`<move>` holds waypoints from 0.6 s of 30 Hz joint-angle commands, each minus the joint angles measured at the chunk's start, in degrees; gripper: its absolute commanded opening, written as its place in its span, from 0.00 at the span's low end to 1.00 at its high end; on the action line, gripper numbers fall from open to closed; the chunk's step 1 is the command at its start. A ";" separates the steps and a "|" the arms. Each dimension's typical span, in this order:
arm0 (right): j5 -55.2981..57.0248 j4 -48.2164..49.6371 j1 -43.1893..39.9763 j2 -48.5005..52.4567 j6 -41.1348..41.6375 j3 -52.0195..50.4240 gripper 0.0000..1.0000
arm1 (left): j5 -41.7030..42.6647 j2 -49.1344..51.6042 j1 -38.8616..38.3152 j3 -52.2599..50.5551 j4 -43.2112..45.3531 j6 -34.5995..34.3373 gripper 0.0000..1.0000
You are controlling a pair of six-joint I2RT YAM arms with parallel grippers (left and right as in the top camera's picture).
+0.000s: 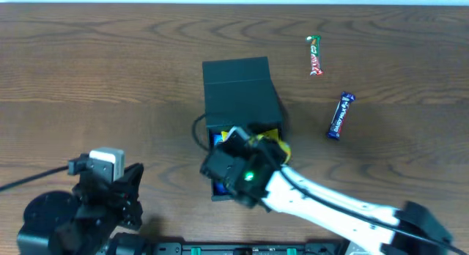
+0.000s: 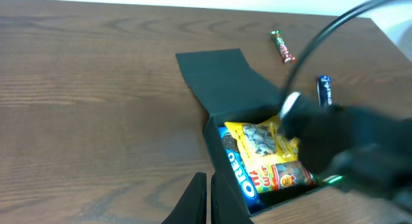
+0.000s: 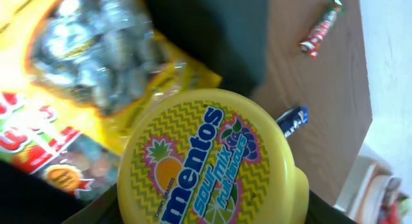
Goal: Pack container
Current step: 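Carry the yellow tube left over the black box, then lower the yellow tube into the box's front and release it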
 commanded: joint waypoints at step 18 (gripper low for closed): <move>-3.23 -5.46 8.00 7.87 1.88 1.03 0.22 | -0.76 -0.39 0.17 0.96 -1.14 -0.50 0.06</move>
